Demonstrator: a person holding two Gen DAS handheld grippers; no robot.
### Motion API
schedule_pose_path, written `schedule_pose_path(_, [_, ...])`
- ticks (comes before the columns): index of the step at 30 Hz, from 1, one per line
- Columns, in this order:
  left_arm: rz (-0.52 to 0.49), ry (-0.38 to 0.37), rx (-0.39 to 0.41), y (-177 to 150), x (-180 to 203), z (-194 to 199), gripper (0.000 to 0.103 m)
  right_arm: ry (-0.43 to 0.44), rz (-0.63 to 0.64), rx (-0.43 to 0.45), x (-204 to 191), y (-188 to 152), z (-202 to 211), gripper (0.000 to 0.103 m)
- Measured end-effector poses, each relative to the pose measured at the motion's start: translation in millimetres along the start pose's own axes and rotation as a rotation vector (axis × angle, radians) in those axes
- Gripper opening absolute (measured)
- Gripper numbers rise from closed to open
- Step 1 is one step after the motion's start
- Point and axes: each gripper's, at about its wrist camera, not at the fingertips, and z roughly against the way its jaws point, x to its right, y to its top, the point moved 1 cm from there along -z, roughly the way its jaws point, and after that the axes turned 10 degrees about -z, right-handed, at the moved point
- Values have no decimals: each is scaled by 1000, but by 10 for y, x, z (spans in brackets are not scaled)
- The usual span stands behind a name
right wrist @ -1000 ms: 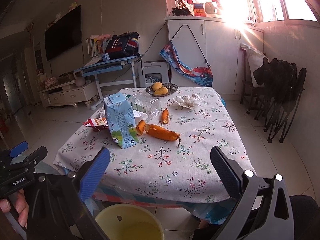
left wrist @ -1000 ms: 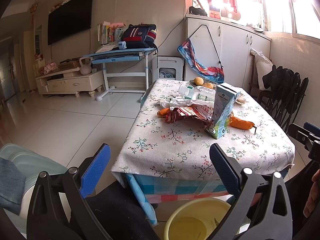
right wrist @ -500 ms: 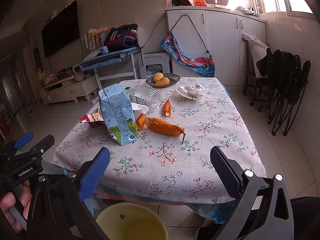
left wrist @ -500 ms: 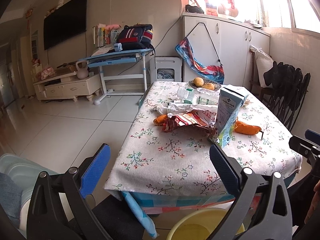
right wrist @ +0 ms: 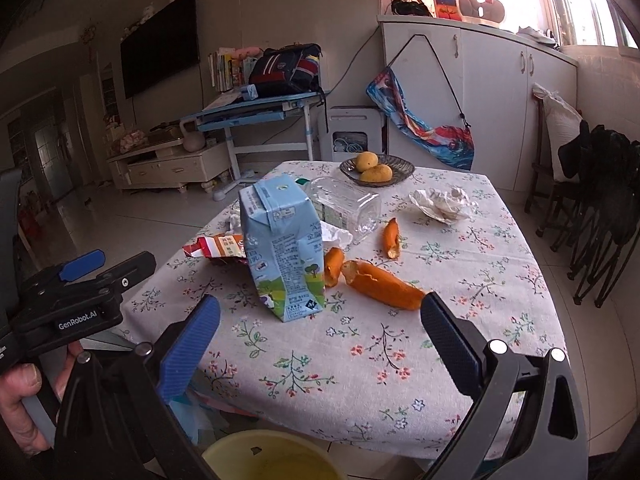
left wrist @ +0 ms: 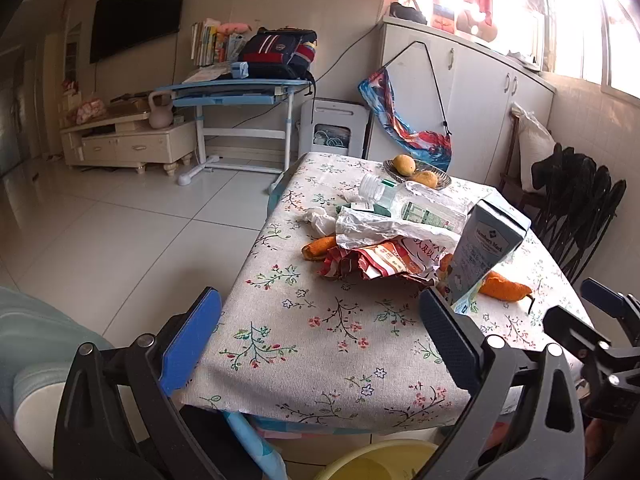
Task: Collect trash
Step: 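Grasp the blue milk carton with the right gripper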
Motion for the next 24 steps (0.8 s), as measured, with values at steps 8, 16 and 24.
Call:
schedule_pose_path(8, [36, 8, -10, -11, -139, -56, 96, 29, 63, -20, -161, 193, -543, 96])
schedule_pose_path(16, [20, -6, -22, 24, -90, -145, 96, 82, 75, -49, -172, 248, -742, 76])
schedule_pose_path(24, [9, -6, -30, 55, -46, -231, 96, 137, 0, -121, -19, 293, -757, 57])
